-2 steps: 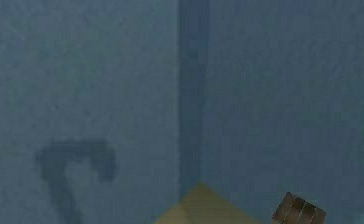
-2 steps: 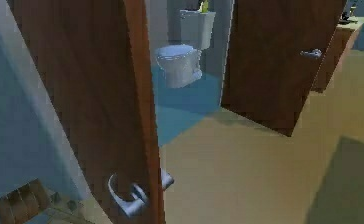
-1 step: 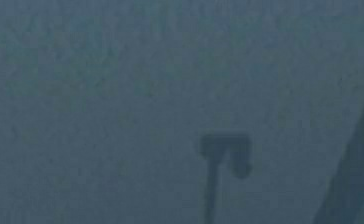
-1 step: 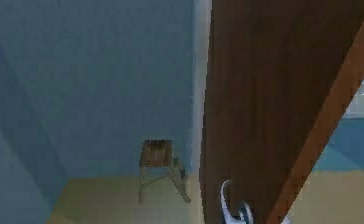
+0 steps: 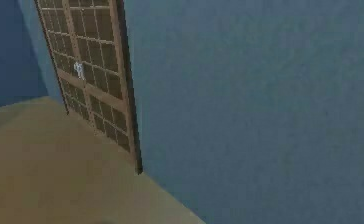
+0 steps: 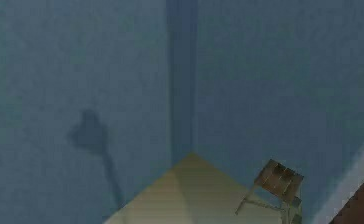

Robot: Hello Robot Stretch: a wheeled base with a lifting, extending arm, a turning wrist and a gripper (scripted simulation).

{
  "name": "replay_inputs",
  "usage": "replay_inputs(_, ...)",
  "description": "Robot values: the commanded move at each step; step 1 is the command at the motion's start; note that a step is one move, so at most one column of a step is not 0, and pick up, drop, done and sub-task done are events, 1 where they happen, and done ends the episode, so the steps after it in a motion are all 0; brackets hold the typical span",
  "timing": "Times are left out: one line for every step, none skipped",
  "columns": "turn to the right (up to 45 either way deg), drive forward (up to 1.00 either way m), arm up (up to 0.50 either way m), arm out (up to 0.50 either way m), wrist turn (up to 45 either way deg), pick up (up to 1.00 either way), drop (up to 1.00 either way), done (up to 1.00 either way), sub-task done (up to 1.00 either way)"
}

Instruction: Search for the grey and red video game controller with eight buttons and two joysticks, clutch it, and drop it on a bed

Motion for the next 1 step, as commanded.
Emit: replay_inputs(-45.0, 0.00, 0.00, 0.00, 0.0, 0.00, 0.00, 0.00, 0.00)
